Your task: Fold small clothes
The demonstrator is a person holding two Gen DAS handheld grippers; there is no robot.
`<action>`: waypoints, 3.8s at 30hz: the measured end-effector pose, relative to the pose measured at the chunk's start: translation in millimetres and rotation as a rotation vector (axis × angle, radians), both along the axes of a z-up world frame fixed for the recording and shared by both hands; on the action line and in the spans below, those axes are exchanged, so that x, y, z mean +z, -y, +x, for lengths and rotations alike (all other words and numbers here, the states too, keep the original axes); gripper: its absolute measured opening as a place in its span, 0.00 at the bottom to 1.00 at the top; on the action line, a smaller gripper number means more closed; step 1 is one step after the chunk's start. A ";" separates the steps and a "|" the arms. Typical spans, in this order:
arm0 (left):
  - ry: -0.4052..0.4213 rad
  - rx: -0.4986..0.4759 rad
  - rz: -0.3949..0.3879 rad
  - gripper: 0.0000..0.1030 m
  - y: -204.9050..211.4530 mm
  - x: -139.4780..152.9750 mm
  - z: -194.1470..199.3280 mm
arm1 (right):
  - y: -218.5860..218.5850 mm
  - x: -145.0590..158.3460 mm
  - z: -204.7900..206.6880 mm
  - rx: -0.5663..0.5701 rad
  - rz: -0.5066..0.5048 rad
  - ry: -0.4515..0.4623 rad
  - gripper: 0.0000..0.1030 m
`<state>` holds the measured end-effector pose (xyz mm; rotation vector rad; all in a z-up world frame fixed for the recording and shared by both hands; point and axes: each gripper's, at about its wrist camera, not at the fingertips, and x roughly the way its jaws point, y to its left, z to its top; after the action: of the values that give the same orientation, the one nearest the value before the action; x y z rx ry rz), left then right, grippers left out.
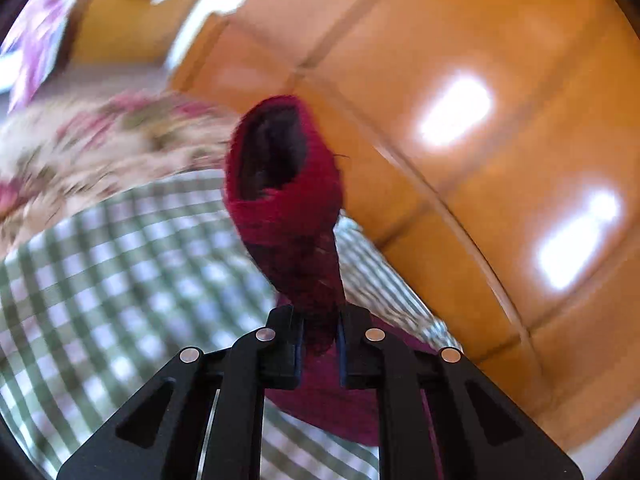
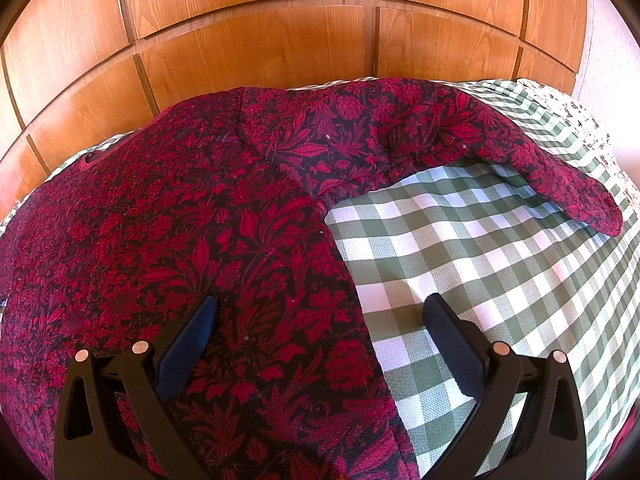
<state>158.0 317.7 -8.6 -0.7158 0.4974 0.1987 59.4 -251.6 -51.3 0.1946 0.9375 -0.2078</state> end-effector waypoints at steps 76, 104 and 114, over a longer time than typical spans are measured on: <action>-0.192 -0.164 -0.012 0.93 214.5 -80.6 11.2 | -58.7 -0.6 68.1 0.209 0.347 0.205 0.10; -0.267 -0.055 0.299 0.86 239.4 -55.9 25.5 | -14.8 0.0 46.1 0.074 0.488 0.317 0.58; -0.199 -0.260 0.265 0.93 268.3 -66.8 23.3 | 44.5 -0.3 -3.4 -0.179 0.652 0.516 0.61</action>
<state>181.3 49.4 -75.4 -0.3694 0.7331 0.0892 56.0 -296.2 -51.7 0.8934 0.4440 -0.0039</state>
